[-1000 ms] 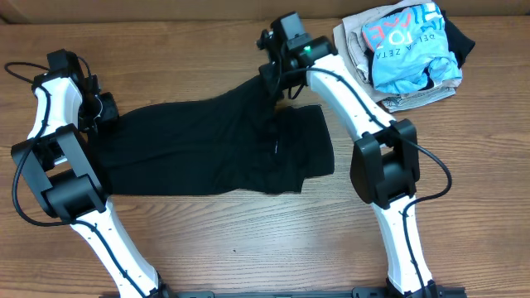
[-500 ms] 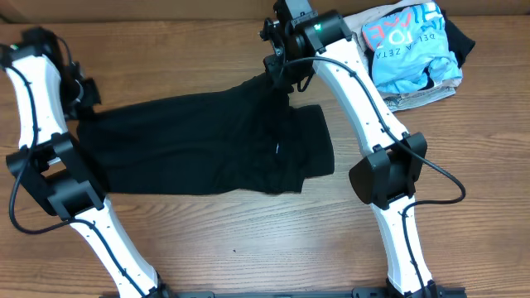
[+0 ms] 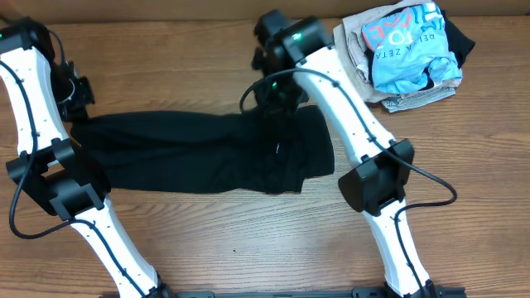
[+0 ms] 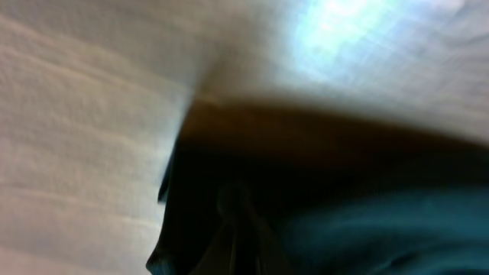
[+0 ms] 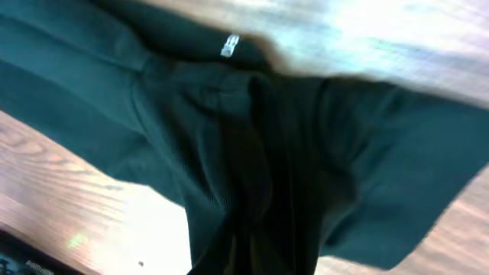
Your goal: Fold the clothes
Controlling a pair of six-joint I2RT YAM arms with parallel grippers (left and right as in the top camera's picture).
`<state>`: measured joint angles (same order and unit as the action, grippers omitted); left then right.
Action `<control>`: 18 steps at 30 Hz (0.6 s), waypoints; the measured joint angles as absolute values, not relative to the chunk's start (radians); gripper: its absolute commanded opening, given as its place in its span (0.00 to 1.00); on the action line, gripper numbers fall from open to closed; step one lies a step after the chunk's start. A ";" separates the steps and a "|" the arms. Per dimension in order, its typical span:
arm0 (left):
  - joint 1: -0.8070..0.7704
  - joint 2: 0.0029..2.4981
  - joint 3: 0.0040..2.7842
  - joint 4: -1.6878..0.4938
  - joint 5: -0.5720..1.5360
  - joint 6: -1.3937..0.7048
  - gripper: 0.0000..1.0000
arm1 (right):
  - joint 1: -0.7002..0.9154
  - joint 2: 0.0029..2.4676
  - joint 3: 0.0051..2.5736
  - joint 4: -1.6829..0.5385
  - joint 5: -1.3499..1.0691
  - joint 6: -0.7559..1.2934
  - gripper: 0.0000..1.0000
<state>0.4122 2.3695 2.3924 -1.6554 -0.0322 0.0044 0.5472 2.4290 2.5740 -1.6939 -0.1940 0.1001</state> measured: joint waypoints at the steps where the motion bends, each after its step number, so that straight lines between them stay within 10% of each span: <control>1: 0.412 2.370 2.384 -1.667 -0.038 0.004 0.04 | 0.560 2.429 2.556 -1.693 -0.193 0.117 0.04; 8: 0.412 2.370 2.315 -1.687 -0.042 0.037 0.04 | 0.608 2.429 2.365 -1.689 -0.176 0.218 0.06; 9: 0.412 2.370 2.291 -1.685 -0.043 0.037 0.05 | 0.609 2.429 2.339 -1.688 -0.175 0.228 0.23; 11: 0.412 2.370 2.237 -1.674 -0.043 0.042 0.25 | 0.611 2.429 2.294 -1.686 -0.174 0.245 0.50; 13: 0.412 2.370 2.182 -1.656 -0.044 0.052 0.51 | 0.611 2.429 2.257 -1.691 -0.166 0.253 0.56; 18: 0.412 2.370 2.082 -1.631 -0.041 0.059 0.59 | 0.610 2.429 2.218 -1.692 -0.142 0.263 0.56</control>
<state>0.4122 2.3695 2.0823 -1.6306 -0.0410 0.0593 0.6098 2.4290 2.2185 -1.6920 -0.1417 0.2634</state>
